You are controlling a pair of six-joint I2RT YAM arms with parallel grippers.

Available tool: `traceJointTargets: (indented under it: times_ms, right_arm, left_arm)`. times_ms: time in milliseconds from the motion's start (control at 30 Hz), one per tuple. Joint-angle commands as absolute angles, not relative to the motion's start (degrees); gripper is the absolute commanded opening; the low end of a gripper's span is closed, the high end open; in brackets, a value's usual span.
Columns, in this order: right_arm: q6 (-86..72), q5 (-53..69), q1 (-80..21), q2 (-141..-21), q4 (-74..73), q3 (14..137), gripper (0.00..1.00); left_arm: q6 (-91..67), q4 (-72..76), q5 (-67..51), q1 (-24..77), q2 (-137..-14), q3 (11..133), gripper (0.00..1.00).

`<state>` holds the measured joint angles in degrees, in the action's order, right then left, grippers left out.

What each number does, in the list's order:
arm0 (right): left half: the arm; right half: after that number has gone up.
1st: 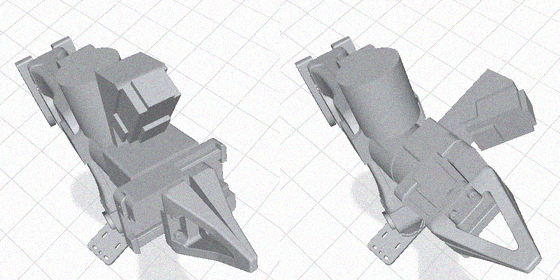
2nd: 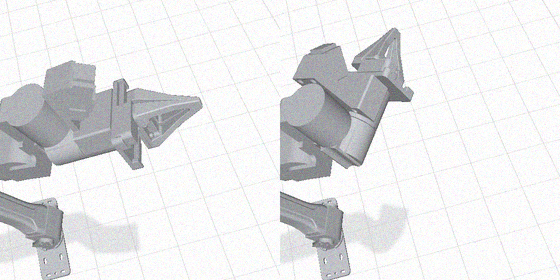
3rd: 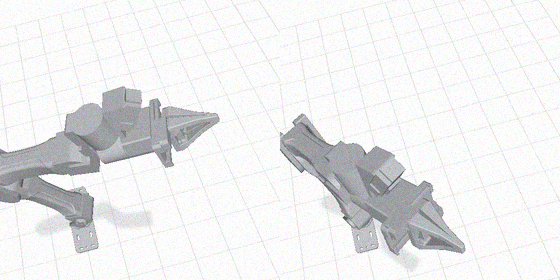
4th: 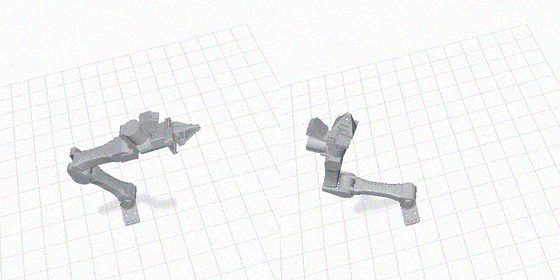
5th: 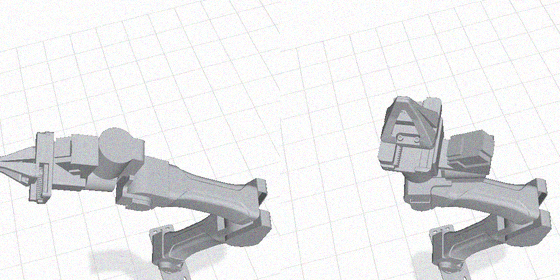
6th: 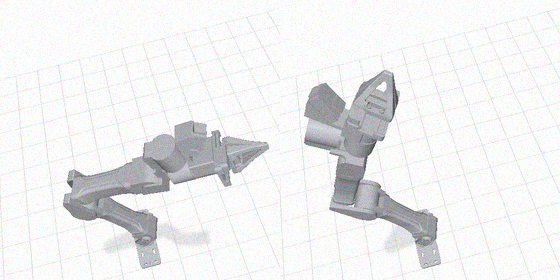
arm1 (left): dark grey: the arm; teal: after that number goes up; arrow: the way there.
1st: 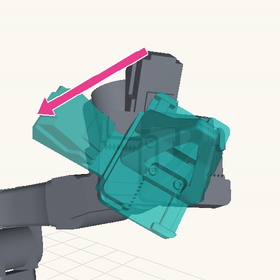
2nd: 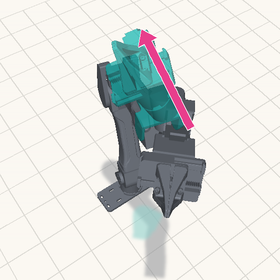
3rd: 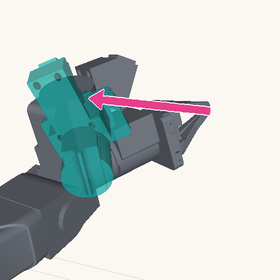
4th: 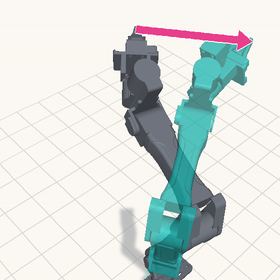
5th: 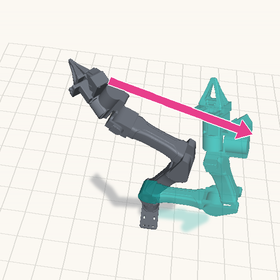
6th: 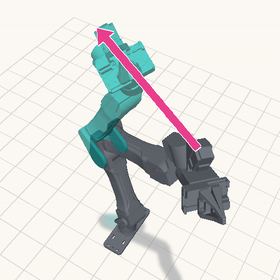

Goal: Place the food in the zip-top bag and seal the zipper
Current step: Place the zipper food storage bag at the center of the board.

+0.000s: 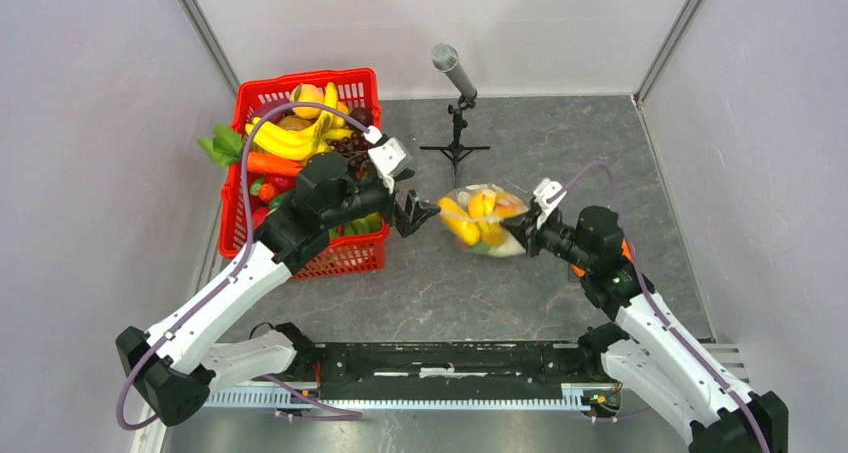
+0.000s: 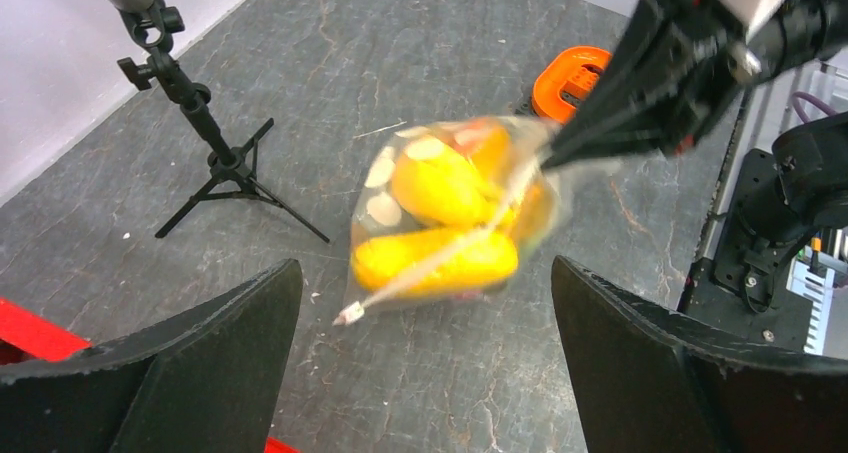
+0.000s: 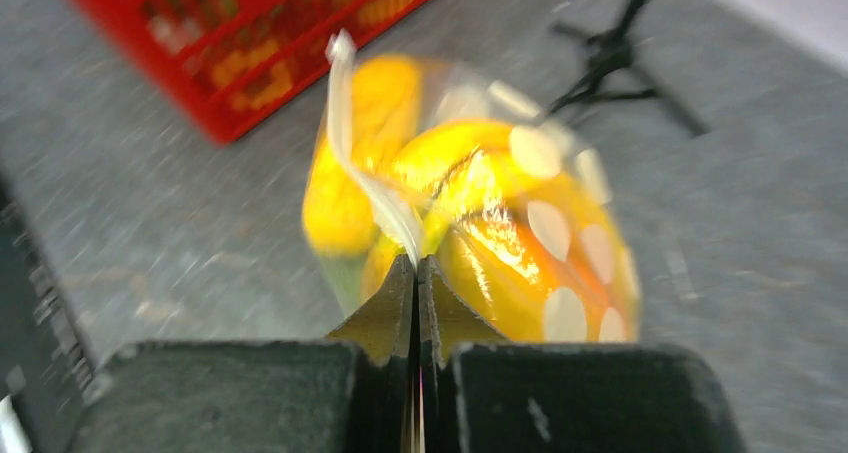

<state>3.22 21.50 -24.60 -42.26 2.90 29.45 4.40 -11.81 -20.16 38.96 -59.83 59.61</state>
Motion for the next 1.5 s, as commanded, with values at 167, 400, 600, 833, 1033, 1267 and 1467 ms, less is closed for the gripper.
traceJointTargets:
  times_ms: [167,400,600,833,1033,1267,1467]
  right_arm:
    - [4.78,38.05,-24.84,-36.83,-2.98,28.98,0.08]
    - [-1.54,76.12,-25.22,-40.81,12.38,32.24,0.3]
    - [4.65,39.29,-25.4,-36.37,0.12,34.78,0.56]
    - [-11.91,28.16,-25.36,-50.87,9.12,31.65,0.46]
    - [-9.21,31.98,-28.28,-59.7,11.15,32.96,0.42]
    - [7.61,17.62,-36.82,-63.02,-10.91,28.84,0.42]
    - [6.1,11.24,-37.18,-53.95,-4.52,26.43,0.49]
  left_arm:
    - [1.24,-7.66,-18.14,38.5,-60.06,60.02,1.0]
    - [0.78,-9.38,-19.42,38.45,-59.89,60.67,1.0]
    - [0.9,-9.98,-19.59,38.41,-59.64,60.12,1.0]
    - [0.61,-8.96,-20.28,38.41,-60.73,60.65,1.0]
    - [0.59,-9.18,-20.1,38.41,-60.57,59.94,1.0]
    - [1.48,-9.78,-18.54,38.41,-60.17,59.5,1.0]
    - [0.66,-9.65,-18.72,38.41,-60.84,60.12,1.0]
